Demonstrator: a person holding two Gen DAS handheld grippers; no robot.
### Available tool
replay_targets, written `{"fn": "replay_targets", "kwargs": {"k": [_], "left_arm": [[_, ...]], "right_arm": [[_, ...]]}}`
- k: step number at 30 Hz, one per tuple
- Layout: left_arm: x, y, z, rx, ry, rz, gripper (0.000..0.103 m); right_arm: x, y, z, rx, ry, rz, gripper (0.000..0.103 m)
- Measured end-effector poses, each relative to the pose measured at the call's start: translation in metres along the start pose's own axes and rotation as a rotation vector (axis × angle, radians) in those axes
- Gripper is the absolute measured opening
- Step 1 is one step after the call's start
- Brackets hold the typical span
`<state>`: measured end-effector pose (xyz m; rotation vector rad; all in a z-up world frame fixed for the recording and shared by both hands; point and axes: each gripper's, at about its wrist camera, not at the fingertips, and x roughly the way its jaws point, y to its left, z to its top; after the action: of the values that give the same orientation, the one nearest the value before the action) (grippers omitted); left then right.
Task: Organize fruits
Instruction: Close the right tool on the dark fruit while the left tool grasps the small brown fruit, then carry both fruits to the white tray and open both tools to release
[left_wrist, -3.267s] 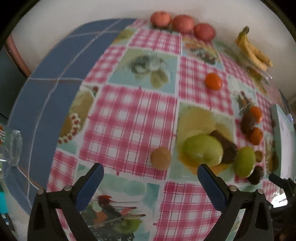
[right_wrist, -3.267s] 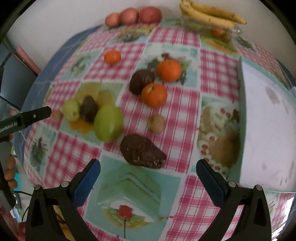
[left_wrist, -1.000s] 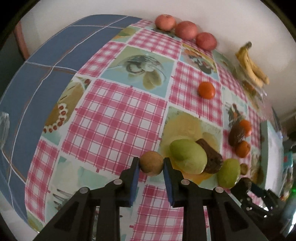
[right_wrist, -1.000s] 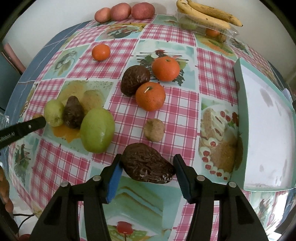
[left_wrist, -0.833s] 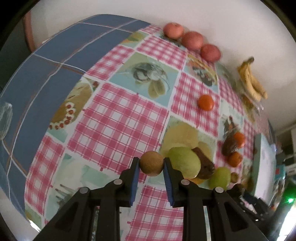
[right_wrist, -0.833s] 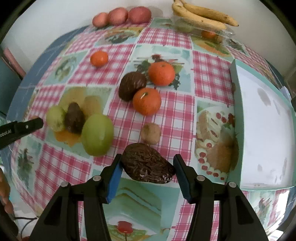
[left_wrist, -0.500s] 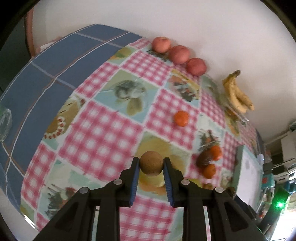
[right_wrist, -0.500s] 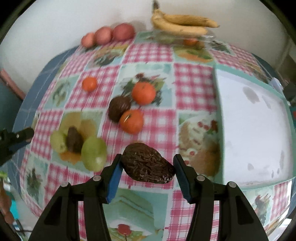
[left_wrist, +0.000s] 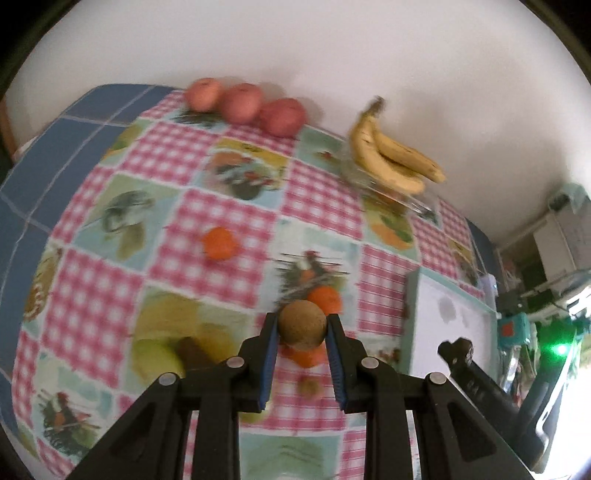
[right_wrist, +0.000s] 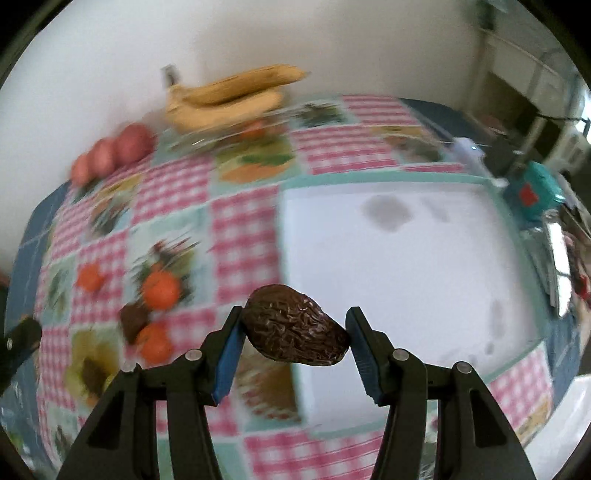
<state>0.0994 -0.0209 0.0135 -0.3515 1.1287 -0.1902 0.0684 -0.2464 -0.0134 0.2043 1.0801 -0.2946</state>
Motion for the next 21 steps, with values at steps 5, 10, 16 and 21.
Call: {"fn": "replay_targets", "kwargs": {"k": [5, 10, 16, 21], "left_arm": [[0.023, -0.045, 0.001, 0.088, 0.038, -0.040, 0.027], [0.048, -0.100, -0.003, 0.195, 0.089, -0.112, 0.027], [0.078, -0.157, -0.008, 0.310, 0.129, -0.177, 0.027], [0.111, -0.192, -0.018, 0.381, 0.167, -0.178, 0.027]], "right_arm": [[0.005, -0.049, 0.022, 0.122, 0.006, -0.025, 0.057], [0.014, -0.093, 0.041, 0.216, 0.022, -0.008, 0.057], [0.018, -0.129, 0.061, 0.249, -0.007, -0.015, 0.057], [0.033, -0.155, 0.068, 0.286, 0.016, -0.031, 0.057]]}}
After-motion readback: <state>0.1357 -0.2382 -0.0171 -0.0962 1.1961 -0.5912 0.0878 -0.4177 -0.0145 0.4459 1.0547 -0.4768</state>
